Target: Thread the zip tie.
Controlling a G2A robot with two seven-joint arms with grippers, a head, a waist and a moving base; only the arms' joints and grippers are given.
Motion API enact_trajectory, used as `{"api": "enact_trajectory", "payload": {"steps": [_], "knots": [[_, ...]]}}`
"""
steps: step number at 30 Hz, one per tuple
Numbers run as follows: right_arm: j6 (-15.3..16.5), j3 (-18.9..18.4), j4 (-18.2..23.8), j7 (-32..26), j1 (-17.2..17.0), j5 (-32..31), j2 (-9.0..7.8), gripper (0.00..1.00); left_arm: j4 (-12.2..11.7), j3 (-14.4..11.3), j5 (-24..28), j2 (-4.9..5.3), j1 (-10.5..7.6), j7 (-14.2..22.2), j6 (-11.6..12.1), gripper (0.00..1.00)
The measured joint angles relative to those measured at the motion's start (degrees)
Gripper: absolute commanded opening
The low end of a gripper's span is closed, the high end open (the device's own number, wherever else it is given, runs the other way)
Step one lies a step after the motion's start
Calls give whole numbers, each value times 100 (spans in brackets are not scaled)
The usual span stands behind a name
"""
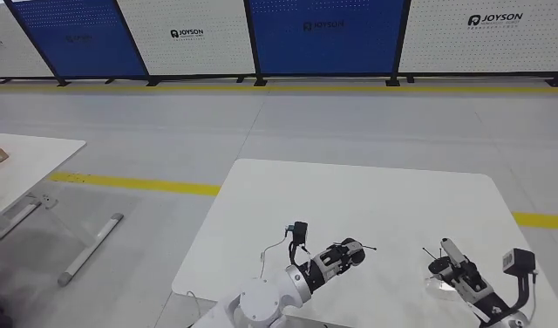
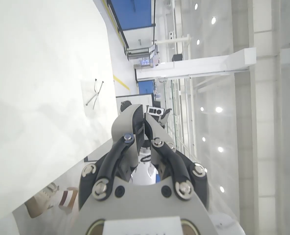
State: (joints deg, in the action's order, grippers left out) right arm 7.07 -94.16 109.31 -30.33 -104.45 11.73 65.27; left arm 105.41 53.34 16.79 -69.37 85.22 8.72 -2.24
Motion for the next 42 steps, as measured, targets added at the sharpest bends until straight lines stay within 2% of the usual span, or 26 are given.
{"api": "enact_trajectory", "payload": {"steps": [3, 7, 10, 14, 15, 25, 28, 31, 36, 38, 42], "knots": [[-120, -115, 162, -91, 56, -390, -36, 100, -6, -13, 19, -2, -2, 21, 3, 0], [-714, -407, 533, -187, 114, -1225, -102, 100, -4, -10, 19, -1, -1, 25, 2, 0], [-1294, -532, 784, -310, 197, -1945, -153, 100, -4, -10, 19, -1, -1, 24, 2, 0], [-2364, -221, 983, 45, 501, -3262, -172, 100, -4, -10, 18, -1, -1, 24, 2, 0], [-2427, -203, 988, 77, 514, -3362, -171, 100, -4, -10, 18, -1, -1, 24, 2, 0], [-2411, -192, 937, 12, 517, -3392, -177, 100, -4, -10, 18, -1, -1, 24, 2, 0], [-2669, -104, 889, -466, 687, -4161, -228, 100, -4, -10, 18, -1, -1, 24, 2, 0], [-2659, -43, 925, -956, 876, -5051, -240, 100, -4, -10, 18, -1, -1, 24, 2, 0], [-2654, 320, 965, -1961, 1195, -6356, -225, 100, -4, -10, 18, -1, -1, 24, 2, 0], [-2654, 518, 865, -2304, 1388, -6711, -213, 100, -4, -10, 18, -1, -1, 24, 2, 0], [-2655, 559, 803, -2355, 1462, -6755, -201, 100, -4, -10, 18, -1, -1, 24, 2, 0]]}}
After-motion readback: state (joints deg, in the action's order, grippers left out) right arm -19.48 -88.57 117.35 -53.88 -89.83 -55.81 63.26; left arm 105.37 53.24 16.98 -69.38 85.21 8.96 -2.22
